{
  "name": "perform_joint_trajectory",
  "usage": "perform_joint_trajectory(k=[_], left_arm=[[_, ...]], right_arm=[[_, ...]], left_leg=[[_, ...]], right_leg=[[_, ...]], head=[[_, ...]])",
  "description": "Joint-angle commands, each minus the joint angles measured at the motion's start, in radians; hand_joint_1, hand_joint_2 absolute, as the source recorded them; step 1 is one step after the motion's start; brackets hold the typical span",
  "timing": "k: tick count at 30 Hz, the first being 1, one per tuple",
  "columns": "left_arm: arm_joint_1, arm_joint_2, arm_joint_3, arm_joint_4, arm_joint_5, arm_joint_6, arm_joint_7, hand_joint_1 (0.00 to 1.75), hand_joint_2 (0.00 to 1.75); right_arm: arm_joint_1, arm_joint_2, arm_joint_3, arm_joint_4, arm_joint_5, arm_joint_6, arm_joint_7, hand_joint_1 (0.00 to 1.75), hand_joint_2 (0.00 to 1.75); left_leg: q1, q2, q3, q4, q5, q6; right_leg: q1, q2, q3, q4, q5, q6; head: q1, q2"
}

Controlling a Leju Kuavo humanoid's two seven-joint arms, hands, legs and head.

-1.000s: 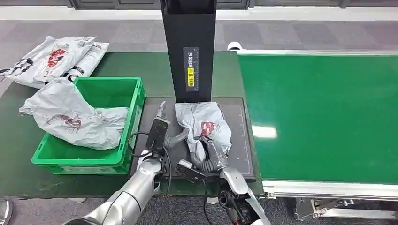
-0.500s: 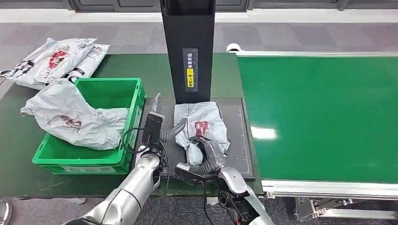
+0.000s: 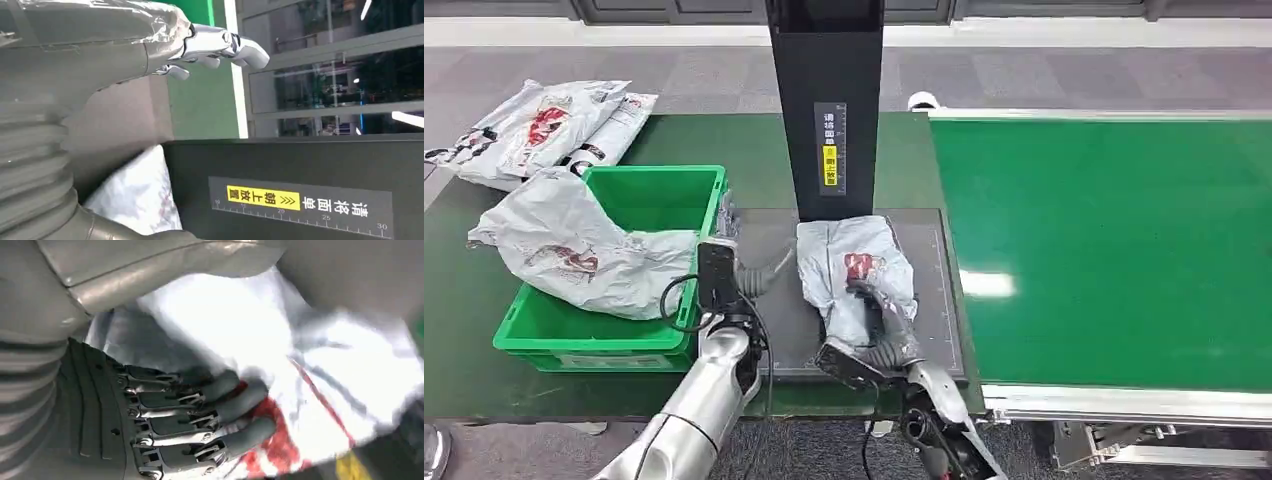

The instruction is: Moved the parcel from conveyor to table for the left to box.

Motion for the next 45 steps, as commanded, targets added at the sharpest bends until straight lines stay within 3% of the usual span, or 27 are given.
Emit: perform_joint_trajectory(k=[1, 5, 8, 10, 22, 28, 31, 33, 34, 37, 38, 42, 45], left_arm=[[-0.175, -0.043, -0.313, 0.436, -0.285, -0.135, 0.118, 0.00, 1.75], [-0.149, -0.048, -0.428, 0.455, -0.435, -0.212, 0.220, 0.00, 1.75], [-0.134, -0.036, -0.437, 0.457, -0.480, -0.251, 0.225, 0.00, 1.75], [-0.132, -0.034, -0.431, 0.456, -0.486, -0.252, 0.222, 0.00, 1.75], [-0.130, -0.031, -0.422, 0.454, -0.501, -0.255, 0.229, 0.00, 1.75], [-0.117, -0.029, -0.410, 0.450, -0.539, -0.254, 0.200, 0.00, 1.75], [-0.119, -0.039, -0.394, 0.450, -0.555, -0.239, 0.197, 0.00, 1.75], [-0.119, -0.039, -0.414, 0.452, -0.603, -0.231, 0.218, 0.00, 1.75], [-0.127, -0.035, -0.503, 0.476, -0.699, -0.280, 0.285, 0.00, 1.75], [-0.096, -0.038, -0.606, 0.476, -0.846, -0.226, 0.431, 0.00, 1.75], [-0.099, -0.036, -0.643, 0.480, -0.893, -0.218, 0.484, 1.75, 1.75], [-0.104, -0.024, -0.673, 0.476, -1.003, -0.095, 0.634, 1.75, 1.75], [-0.117, -0.018, -0.621, 0.469, -1.015, 0.019, 0.680, 1.75, 1.75]], right_arm=[[0.143, -0.038, -0.273, -0.546, -0.519, 0.156, -0.124, 0.00, 1.75], [0.116, -0.046, -0.309, -0.496, -0.667, 0.236, -0.191, 0.00, 1.75], [0.068, -0.070, -0.302, -0.379, -0.744, 0.268, -0.232, 0.00, 1.75], [0.058, -0.074, -0.301, -0.354, -0.753, 0.267, -0.245, 0.00, 1.75], [0.050, -0.085, -0.285, -0.337, -0.738, 0.234, -0.239, 0.00, 1.75], [-0.087, -0.129, -0.268, -0.081, -0.783, 0.229, -0.289, 0.00, 1.75], [-0.116, -0.147, -0.258, 0.006, -0.836, 0.291, -0.295, 0.00, 1.75], [-0.096, -0.154, -0.258, 0.000, -0.866, 0.316, -0.306, 0.00, 1.75], [-0.101, -0.159, -0.252, 0.007, -0.864, 0.313, -0.305, 0.00, 1.75], [-0.148, -0.159, -0.245, 0.075, -0.877, 0.320, -0.300, 0.00, 1.75], [-0.147, -0.158, -0.243, 0.077, -0.877, 0.325, -0.301, 0.00, 1.75], [-0.107, -0.153, -0.231, 0.023, -0.877, 0.322, -0.300, 0.00, 1.75], [-0.066, -0.141, -0.227, -0.028, -0.866, 0.322, -0.283, 0.00, 1.75]], left_leg=[[-0.001, -0.012, -0.004, 0.000, 0.002, 0.001], [-0.002, -0.013, -0.005, 0.000, 0.002, 0.003], [-0.002, 0.000, -0.002, -0.001, 0.000, 0.003], [-0.003, 0.005, -0.001, -0.001, -0.001, 0.003], [-0.002, 0.005, -0.002, -0.001, -0.001, 0.003], [-0.002, 0.008, -0.002, -0.001, -0.001, 0.003], [-0.002, 0.007, -0.003, -0.001, -0.001, 0.003], [-0.002, 0.006, -0.001, -0.003, 0.000, 0.003], [-0.002, 0.004, -0.002, -0.001, -0.001, 0.003], [-0.003, 0.004, -0.002, -0.001, -0.001, 0.003], [-0.003, 0.006, -0.001, -0.002, -0.002, 0.003], [-0.002, 0.001, -0.001, -0.002, 0.000, 0.004], [-0.002, 0.003, 0.002, -0.003, -0.001, 0.003]], right_leg=[[0.000, -0.013, 0.000, 0.000, -0.002, 0.000], [-0.002, -0.014, 0.000, -0.003, -0.001, 0.002], [-0.002, -0.001, 0.000, -0.004, 0.001, 0.002], [-0.002, 0.004, -0.002, -0.004, 0.002, 0.002], [-0.001, 0.003, -0.003, -0.003, 0.002, 0.002], [-0.002, 0.006, -0.004, -0.002, 0.002, 0.002], [-0.002, 0.005, -0.004, -0.003, 0.003, 0.002], [-0.001, 0.004, -0.002, -0.005, 0.003, 0.002], [-0.002, 0.003, -0.003, -0.002, 0.002, 0.002], [-0.002, 0.003, -0.003, -0.002, 0.001, 0.002], [-0.002, 0.004, -0.002, -0.003, 0.002, 0.002], [-0.001, 0.000, 0.000, -0.004, 0.002, 0.002], [-0.002, 0.002, 0.003, -0.004, 0.002, 0.002]], head=[[0.000, 0.000], [0.000, 0.000], [0.000, 0.000], [0.000, 0.000], [0.000, 0.000], [0.000, 0.000], [0.000, 0.000], [0.000, 0.000], [0.000, 0.000], [0.000, 0.000], [0.000, 0.000], [0.000, 0.000], [0.000, 0.000]])
